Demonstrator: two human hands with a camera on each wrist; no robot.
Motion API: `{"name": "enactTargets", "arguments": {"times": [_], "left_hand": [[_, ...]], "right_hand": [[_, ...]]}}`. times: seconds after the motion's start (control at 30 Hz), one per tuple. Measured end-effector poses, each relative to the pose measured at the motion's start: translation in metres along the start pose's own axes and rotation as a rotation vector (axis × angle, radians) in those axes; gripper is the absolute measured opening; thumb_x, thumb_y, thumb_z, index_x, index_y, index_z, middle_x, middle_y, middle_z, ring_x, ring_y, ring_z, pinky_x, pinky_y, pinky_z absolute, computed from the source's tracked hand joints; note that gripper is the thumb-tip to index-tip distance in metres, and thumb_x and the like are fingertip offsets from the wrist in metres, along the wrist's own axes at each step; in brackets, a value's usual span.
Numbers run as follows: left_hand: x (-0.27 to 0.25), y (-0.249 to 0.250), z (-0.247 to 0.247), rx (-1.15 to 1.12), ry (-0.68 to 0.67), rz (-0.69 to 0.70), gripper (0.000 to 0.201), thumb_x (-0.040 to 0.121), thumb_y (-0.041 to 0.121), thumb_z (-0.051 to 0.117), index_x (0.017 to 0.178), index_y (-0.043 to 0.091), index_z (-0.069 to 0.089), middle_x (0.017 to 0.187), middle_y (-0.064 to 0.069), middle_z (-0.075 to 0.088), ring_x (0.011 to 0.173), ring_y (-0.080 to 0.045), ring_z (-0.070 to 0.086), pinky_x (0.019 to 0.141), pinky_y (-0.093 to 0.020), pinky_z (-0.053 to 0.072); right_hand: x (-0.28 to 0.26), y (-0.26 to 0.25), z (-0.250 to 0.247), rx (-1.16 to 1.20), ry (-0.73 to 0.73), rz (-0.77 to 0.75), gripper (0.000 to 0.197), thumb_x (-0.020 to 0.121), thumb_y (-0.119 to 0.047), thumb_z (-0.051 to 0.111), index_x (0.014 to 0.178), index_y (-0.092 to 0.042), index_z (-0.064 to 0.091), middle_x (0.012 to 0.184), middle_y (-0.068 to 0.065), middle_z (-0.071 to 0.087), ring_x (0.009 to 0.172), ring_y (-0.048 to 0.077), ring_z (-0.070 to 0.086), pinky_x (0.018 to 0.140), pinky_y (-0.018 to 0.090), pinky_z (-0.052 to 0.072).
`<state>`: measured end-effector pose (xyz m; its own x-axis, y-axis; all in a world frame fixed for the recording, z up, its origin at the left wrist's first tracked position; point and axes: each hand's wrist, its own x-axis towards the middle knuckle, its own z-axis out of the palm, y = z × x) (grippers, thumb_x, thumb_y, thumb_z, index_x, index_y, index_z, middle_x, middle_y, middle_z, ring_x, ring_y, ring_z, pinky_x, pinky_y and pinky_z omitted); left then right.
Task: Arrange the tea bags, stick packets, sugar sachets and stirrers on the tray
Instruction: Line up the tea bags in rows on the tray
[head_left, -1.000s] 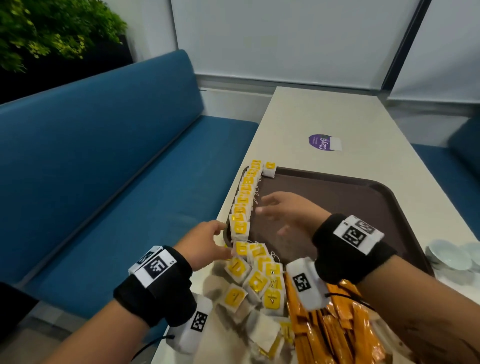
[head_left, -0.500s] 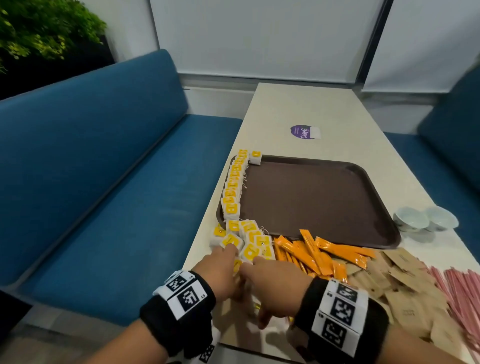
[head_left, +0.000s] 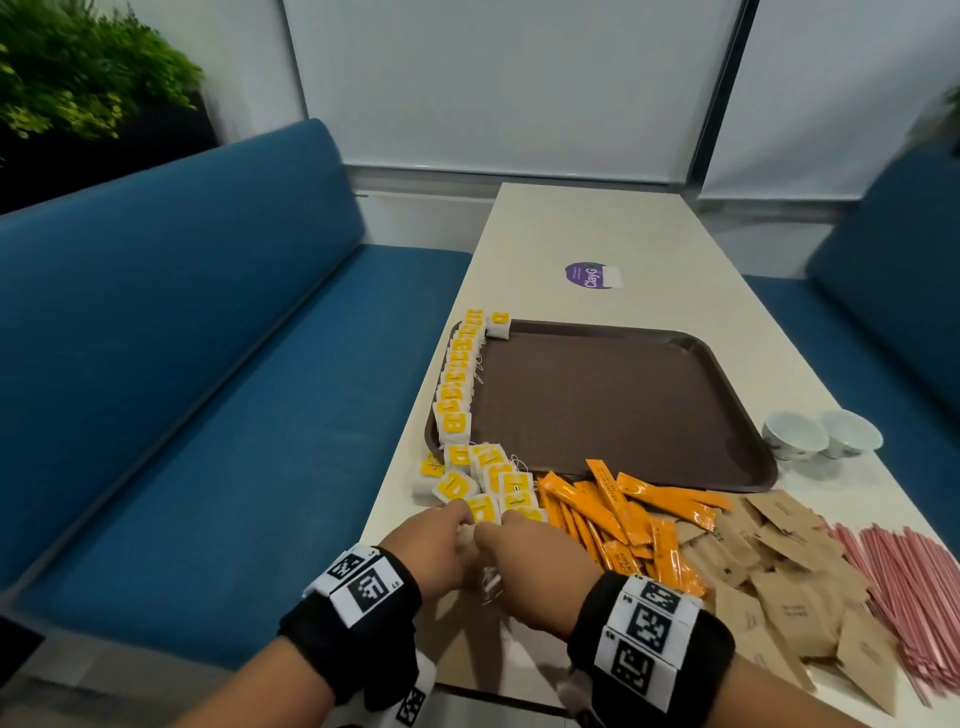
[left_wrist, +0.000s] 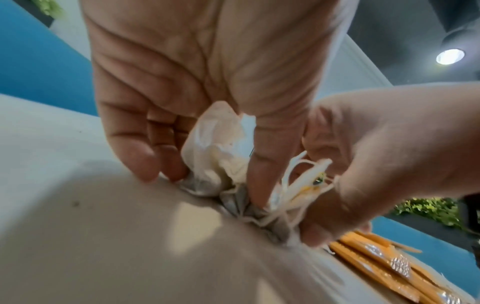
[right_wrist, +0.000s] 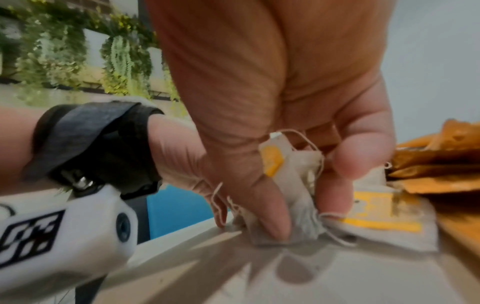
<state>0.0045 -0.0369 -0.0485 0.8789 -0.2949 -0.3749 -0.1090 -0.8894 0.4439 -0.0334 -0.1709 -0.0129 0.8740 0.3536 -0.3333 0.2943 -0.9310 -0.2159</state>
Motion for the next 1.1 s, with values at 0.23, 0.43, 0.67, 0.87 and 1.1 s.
{"name": "enactTargets", "arguments": {"times": [0.23,0.43,0.67,0.87,1.1], "left_hand": [[0.002,-0.002,0.005,-0.068,0.033,0.015,0.116,0.06,0.034,0.083,0.147,0.024,0.006,0.14,-0.006,0.028,0.131,-0.026,0.033,0.107,-0.037,0.035],[0.006,0.014,0.007,-0.029,-0.054,0.038,0.119,0.068,0.023,0.081,0.149,0.022,-0.007,0.146,-0.009,0.016,0.137,-0.029,0.025,0.111,-0.037,0.029],[0.012,0.016,0.008,-0.258,-0.054,0.095,0.091,0.073,0.007,0.073,0.143,0.024,0.018,0.132,-0.003,0.045,0.111,-0.016,0.052,0.092,-0.027,0.046],[0.01,0.01,0.001,-0.482,-0.04,0.166,0.086,0.069,0.007,0.076,0.136,0.028,0.026,0.109,0.01,0.053,0.094,-0.006,0.058,0.068,-0.005,0.044],[0.012,0.021,-0.019,-0.871,-0.103,0.245,0.077,0.065,-0.018,0.071,0.114,0.031,0.038,0.103,0.003,0.058,0.075,0.003,0.062,0.063,-0.02,0.052]], "right_hand": [[0.009,0.011,-0.003,0.023,0.146,0.141,0.077,0.082,-0.023,0.069,0.143,-0.018,0.022,0.134,0.01,0.033,0.122,0.027,0.038,0.081,0.03,0.043],[0.024,0.013,-0.003,0.14,0.012,0.187,0.085,0.082,-0.015,0.068,0.148,-0.015,0.015,0.139,0.013,0.036,0.128,0.03,0.036,0.1,0.037,0.041],[0.028,0.018,-0.006,0.133,-0.015,0.165,0.071,0.074,-0.018,0.076,0.132,-0.017,0.036,0.125,0.009,0.047,0.108,0.027,0.054,0.081,0.033,0.047],[0.026,0.02,-0.012,0.219,0.064,0.123,0.058,0.077,-0.011,0.07,0.125,-0.016,0.039,0.12,0.008,0.049,0.098,0.025,0.057,0.062,0.024,0.041],[0.03,0.024,-0.035,0.324,0.163,0.09,0.046,0.07,0.0,0.068,0.096,-0.021,0.036,0.096,0.0,0.045,0.08,0.018,0.047,0.05,0.023,0.029]]}}
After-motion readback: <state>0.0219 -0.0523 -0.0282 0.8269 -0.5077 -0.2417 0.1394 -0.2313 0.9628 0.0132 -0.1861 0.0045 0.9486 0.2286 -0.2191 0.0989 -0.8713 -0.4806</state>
